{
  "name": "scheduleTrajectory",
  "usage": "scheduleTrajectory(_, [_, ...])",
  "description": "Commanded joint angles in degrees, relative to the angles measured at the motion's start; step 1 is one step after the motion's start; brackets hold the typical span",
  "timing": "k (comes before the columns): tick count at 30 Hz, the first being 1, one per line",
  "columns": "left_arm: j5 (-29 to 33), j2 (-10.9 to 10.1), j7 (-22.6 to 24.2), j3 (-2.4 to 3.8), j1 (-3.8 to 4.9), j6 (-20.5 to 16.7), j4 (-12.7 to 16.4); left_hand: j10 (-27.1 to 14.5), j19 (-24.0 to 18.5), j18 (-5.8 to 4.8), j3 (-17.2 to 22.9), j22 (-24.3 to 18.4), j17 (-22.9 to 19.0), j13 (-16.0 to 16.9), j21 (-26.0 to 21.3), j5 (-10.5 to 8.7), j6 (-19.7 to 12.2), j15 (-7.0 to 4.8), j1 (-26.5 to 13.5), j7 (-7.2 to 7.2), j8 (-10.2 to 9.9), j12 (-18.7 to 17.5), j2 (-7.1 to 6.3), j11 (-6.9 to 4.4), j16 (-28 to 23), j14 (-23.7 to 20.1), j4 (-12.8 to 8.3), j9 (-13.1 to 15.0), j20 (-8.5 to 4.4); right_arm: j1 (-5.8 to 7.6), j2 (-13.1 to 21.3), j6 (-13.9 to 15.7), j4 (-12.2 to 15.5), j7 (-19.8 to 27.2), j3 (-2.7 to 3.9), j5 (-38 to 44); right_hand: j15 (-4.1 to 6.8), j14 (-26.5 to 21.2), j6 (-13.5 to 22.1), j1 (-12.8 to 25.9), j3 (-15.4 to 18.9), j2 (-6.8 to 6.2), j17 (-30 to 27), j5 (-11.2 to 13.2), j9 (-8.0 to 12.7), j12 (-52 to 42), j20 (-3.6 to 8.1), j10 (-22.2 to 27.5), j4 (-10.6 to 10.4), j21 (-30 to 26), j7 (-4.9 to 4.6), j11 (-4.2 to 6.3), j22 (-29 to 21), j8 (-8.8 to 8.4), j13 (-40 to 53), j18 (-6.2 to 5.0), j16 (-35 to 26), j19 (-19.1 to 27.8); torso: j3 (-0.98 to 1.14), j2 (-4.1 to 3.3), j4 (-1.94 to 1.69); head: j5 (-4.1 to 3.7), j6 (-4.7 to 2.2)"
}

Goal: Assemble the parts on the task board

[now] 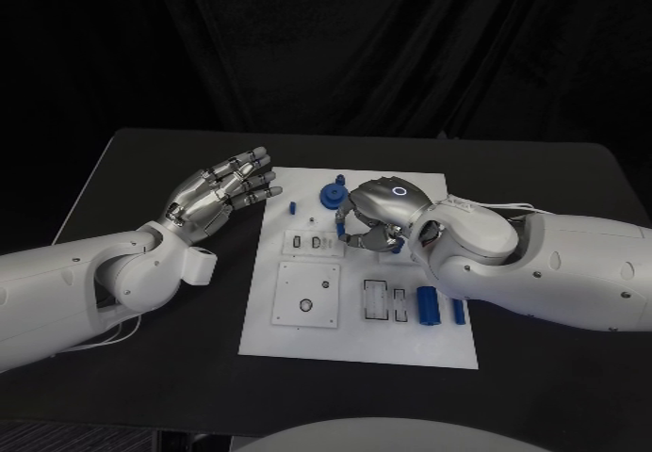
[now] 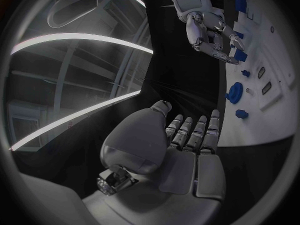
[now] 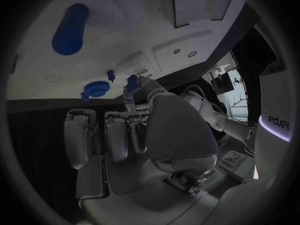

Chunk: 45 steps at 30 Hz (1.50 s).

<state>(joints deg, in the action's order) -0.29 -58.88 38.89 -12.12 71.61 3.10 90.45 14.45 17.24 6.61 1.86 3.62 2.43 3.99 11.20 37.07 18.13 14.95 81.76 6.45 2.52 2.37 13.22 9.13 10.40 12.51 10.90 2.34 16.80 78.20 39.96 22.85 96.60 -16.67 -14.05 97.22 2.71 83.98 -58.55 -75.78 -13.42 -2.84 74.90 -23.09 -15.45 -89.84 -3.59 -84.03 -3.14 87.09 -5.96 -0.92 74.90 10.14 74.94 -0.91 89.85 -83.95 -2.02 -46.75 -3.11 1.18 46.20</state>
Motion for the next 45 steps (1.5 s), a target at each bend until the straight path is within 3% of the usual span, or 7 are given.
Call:
scheduleTrajectory(1, [0.2, 0.1, 6.9, 0.03, -0.09, 0.7, -0.1, 0.4, 0.3, -1.14, 0.3, 0.1, 0.1, 0.1, 0.2, 0.16, 0.1, 0.19, -0.6, 0.18, 0.1, -0.1, 0.02, -0.23, 0.4, 0.1, 0.1, 0.1, -0.11, -0.40, -0.3, -1.9, -0.2, -3.9, 0.04, 3.0, 0.27, 5.9, -1.0, 0.3, -0.1, -0.12, 14.6, -0.6, -2.4, -0.2, 0.23, -6.0, 0.5, -0.3, 0.89, 0.17, 13.6, -0.17, 15.1, -0.08, -0.2, -4.1, -0.04, -0.01, 0.00, 0.03, 0.14])
scheduleTrajectory(4, [0.2, 0.1, 6.6, 0.03, -0.09, 0.8, -0.1, 0.4, 0.2, -1.14, 0.4, 0.1, 0.1, 0.1, 0.1, 0.17, 0.2, 0.19, -0.6, 0.18, 0.1, -0.1, 0.01, -0.22, 0.4, 0.1, 0.1, 0.1, -0.11, -0.67, -0.6, -2.1, -0.3, -4.3, 0.05, 3.7, 0.31, 5.9, -1.0, 0.4, -0.3, -0.25, 14.5, -2.0, -2.8, -0.2, 0.29, -6.0, 0.8, -0.4, 0.91, 0.21, 13.6, -0.25, 15.1, -0.09, -0.2, -4.1, 0.02, -0.01, 0.02, -0.01, 0.23])
scheduleTrajectory(12, [0.2, 0.1, 6.2, 0.03, -0.10, 1.1, -0.2, 0.6, 0.1, -1.18, 0.6, 0.0, 0.0, 0.1, 0.1, 0.20, 0.4, 0.23, -0.8, 0.45, 0.1, -0.1, -0.08, -0.15, 0.4, 0.0, 0.1, 0.1, -0.10, -1.13, -1.4, -2.3, -0.9, -4.2, 0.05, 4.1, 0.27, 5.9, -0.8, 1.1, -0.2, -0.36, 14.4, -2.0, -3.0, -0.2, 0.28, -6.0, 0.6, -0.5, 0.81, 0.13, 13.5, -0.49, 15.1, -0.12, -0.3, -4.1, -0.02, 0.00, -0.04, -0.11, 0.37])
scheduleTrajectory(18, [0.2, 0.2, 6.1, 0.03, -0.11, 1.2, -0.3, 0.7, 0.1, -1.19, 0.8, 0.0, 0.0, 0.2, 0.0, 0.20, 0.5, 0.23, -0.9, 0.49, 0.1, -0.1, -0.13, -0.01, 0.4, 0.0, 0.1, 0.1, -0.10, -1.39, -1.9, -2.0, -1.5, -3.9, 0.06, 4.1, 0.22, 5.8, -0.4, 1.7, -0.2, -0.38, 14.3, -0.3, -3.3, -0.2, 0.25, -6.0, 0.7, -0.5, 0.74, 0.06, 13.5, -0.86, 15.1, -0.14, -0.4, -4.1, 0.00, 0.01, 0.12, 0.04, 0.46])
scheduleTrajectory(27, [0.2, 0.4, 6.0, 0.03, -0.17, 1.4, -0.5, 0.7, 0.1, -1.20, 0.8, 0.0, 0.0, 0.2, 0.0, 0.20, 0.4, 0.23, -0.9, 0.52, 0.1, -0.1, -0.15, 0.05, 0.4, -0.1, 0.1, 0.1, -0.10, -1.82, -2.3, -1.9, -2.1, -3.6, 0.06, 4.1, 0.12, 5.8, 0.0, 1.9, -0.3, -0.33, 14.2, 0.9, -3.5, -0.2, 0.18, -6.0, 0.8, -0.6, 0.58, -0.07, 13.5, -1.24, 15.1, -0.16, -0.4, -4.0, -0.04, 0.01, -0.02, -0.22, 0.67])
scheduleTrajectory(33, [0.2, 0.4, 5.9, 0.03, -0.27, 1.5, -0.6, 0.7, 0.1, -1.20, 0.8, 0.0, 0.0, 0.2, 0.0, 0.20, 0.4, 0.23, -0.9, 0.52, 0.1, -0.1, -0.15, 0.05, 0.4, -0.1, 0.1, 0.1, -0.10, -2.02, -2.7, -2.4, -2.5, -3.7, 0.06, 4.1, -0.08, 5.8, 0.5, 2.5, -0.1, -0.36, 14.1, 4.2, -3.8, -0.2, 0.01, -6.0, 0.8, -0.8, 0.33, -0.31, 13.5, -1.85, 15.1, -0.20, -0.5, -4.0, -0.07, 0.01, 0.06, -0.16, 0.80])
scheduleTrajectory(45, [0.2, 0.5, 5.9, 0.03, -0.43, 1.6, -0.8, 0.7, 0.1, -1.20, 0.8, 0.0, 0.0, 0.2, 0.0, 0.20, 0.4, 0.23, -0.9, 0.52, 0.1, -0.1, -0.15, 0.05, 0.4, -0.1, 0.1, 0.1, -0.10, -2.19, -3.1, -3.2, -2.9, -3.9, 0.06, 4.1, -0.40, 5.7, 2.3, 3.4, 0.5, -1.08, 13.9, 6.1, -3.7, -0.2, -0.28, -6.0, 0.6, -1.0, -0.18, -0.68, 13.4, -3.29, 15.1, -0.24, -0.6, -3.9, -0.01, 0.00, 0.01, -0.28, 0.97])
